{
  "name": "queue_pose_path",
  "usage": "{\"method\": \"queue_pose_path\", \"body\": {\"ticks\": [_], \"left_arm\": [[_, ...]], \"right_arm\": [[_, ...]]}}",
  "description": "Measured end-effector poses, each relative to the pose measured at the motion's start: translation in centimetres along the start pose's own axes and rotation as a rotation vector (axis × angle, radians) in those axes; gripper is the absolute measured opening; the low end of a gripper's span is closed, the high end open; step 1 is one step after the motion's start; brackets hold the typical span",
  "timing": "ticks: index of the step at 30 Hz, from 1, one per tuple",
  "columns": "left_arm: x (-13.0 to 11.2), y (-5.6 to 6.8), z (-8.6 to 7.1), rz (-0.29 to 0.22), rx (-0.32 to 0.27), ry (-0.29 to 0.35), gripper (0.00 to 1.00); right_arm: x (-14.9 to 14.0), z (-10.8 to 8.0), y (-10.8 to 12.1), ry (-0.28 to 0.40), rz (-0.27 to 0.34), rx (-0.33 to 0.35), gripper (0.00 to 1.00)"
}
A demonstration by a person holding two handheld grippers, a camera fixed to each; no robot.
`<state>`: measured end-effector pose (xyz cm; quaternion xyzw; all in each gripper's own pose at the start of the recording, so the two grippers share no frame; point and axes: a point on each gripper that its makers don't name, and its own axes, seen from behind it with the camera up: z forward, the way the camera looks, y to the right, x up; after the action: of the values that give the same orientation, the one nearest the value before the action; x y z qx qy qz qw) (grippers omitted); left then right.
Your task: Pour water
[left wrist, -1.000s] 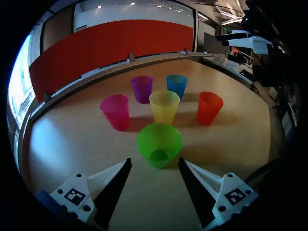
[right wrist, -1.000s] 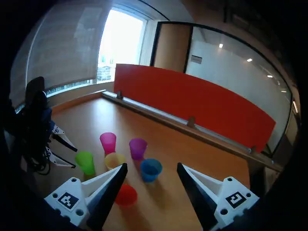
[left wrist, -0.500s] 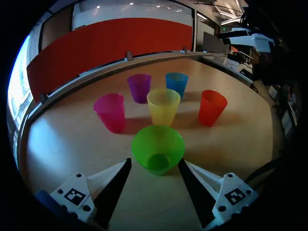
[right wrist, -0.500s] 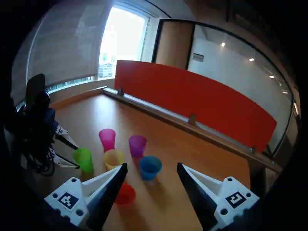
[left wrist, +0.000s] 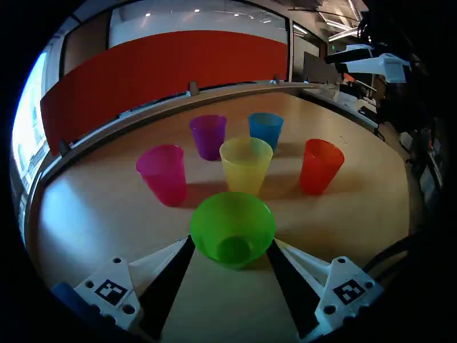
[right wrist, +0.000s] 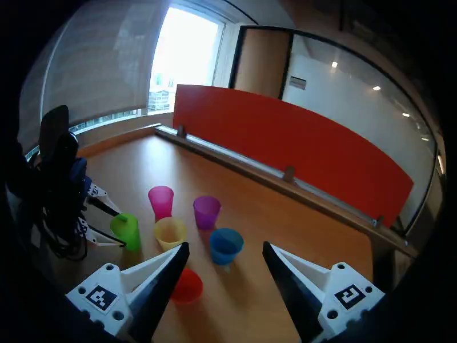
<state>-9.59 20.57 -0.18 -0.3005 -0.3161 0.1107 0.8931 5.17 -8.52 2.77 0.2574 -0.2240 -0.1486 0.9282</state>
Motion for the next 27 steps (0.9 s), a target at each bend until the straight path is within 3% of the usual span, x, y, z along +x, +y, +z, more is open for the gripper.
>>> {"method": "queue_pose_path", "body": {"ticks": [27], "left_arm": [[1.2,-0.4,1.5,-0.030,0.005,0.044,0.90]], "right_arm": [[-0.8,0.9,-0.5,-0.021,0.000,0.011,1.00]]}}
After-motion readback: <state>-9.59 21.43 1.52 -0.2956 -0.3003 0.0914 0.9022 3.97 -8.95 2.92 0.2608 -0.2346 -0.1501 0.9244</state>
